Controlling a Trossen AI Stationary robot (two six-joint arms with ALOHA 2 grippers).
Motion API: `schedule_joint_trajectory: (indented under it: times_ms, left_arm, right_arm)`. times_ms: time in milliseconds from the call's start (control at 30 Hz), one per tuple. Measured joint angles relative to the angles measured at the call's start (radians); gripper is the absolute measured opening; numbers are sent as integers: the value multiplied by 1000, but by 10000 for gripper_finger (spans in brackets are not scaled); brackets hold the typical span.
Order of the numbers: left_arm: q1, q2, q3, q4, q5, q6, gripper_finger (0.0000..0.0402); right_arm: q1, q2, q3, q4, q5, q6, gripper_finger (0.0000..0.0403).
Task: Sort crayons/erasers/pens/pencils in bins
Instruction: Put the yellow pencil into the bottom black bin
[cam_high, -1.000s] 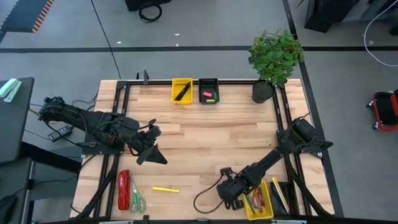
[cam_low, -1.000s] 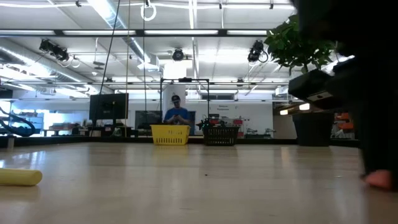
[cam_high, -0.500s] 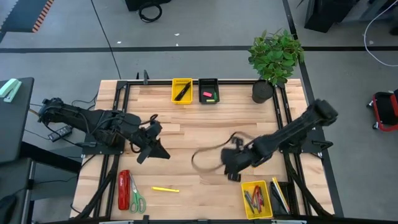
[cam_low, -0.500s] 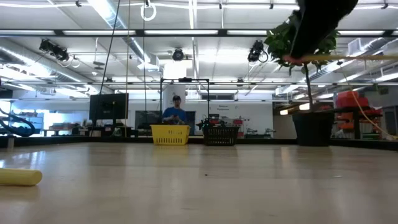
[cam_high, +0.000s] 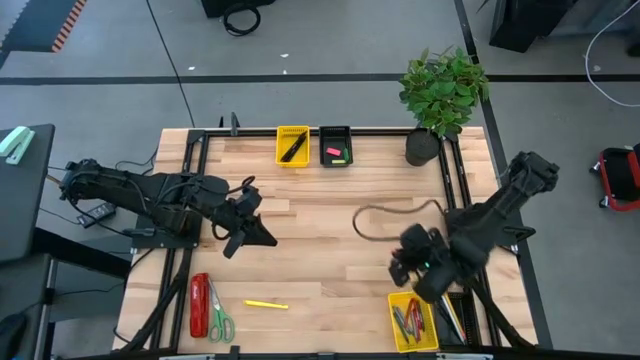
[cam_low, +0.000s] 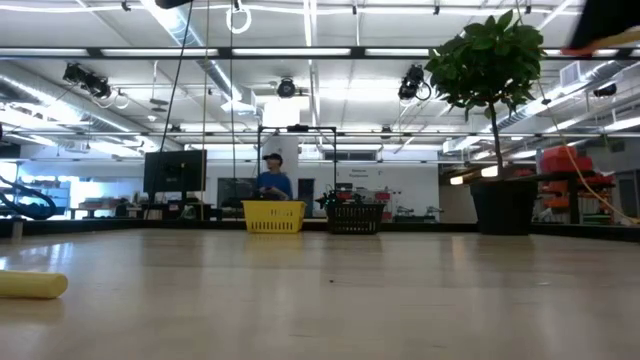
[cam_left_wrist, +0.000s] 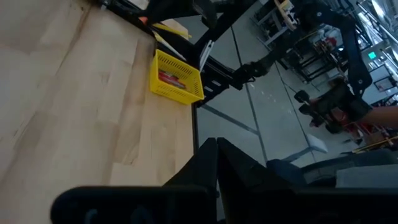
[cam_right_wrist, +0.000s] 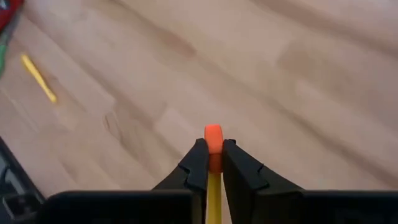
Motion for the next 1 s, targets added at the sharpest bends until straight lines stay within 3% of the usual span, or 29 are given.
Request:
schedule_joint_trajectory:
  times_ms: [200, 300, 500, 733, 1000]
  left_arm:
    - [0, 0, 0, -1, 0, -3, 16]
    - [0, 0, 0, 2, -10, -7, 20]
    - [-1, 0, 0, 73, -45, -57, 18]
    - [-19, 0, 0, 230, -123, -127, 15]
    - [-84, 0, 0, 247, -245, -246, 14]
  right_arm:
    - [172, 79, 0, -106, -54, 313, 38]
    - [229, 118, 0, -94, -128, 336, 38]
    - [305, 188, 0, -70, -166, 360, 38]
    - [367, 234, 0, -102, -164, 368, 38]
    - [410, 284, 1, -128, -122, 389, 51]
